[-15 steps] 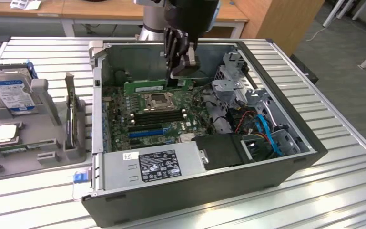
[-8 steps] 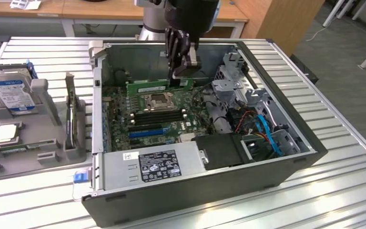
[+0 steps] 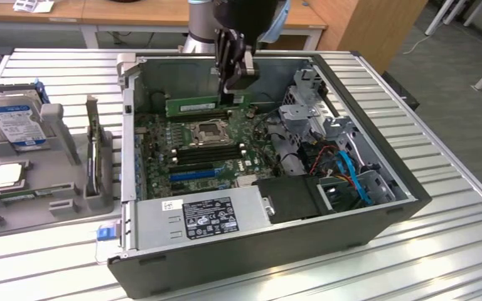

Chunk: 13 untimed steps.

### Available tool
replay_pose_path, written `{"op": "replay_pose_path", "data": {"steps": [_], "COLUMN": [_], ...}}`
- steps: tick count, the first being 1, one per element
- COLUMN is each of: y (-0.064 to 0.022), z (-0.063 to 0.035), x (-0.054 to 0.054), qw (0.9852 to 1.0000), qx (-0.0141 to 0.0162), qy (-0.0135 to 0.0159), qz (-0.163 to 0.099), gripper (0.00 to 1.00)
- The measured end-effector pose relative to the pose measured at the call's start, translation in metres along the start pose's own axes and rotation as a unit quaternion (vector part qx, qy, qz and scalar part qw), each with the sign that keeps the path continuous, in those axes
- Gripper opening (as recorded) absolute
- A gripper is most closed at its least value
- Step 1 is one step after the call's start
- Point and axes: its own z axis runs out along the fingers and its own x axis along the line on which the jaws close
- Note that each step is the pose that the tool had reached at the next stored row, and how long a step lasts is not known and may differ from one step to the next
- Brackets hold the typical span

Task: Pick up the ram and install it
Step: 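Pick up the ram and move it above insertion slot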

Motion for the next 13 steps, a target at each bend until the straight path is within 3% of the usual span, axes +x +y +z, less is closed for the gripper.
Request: {"op": "replay_pose_path", "data": {"steps": [13], "y": [-0.0060], "z": [-0.0018], "x": [-0.044], "qw": [1.0000], "qx": [-0.0001], "qy": [0.0029], "qz": [0.000], "gripper": [0.13]}}
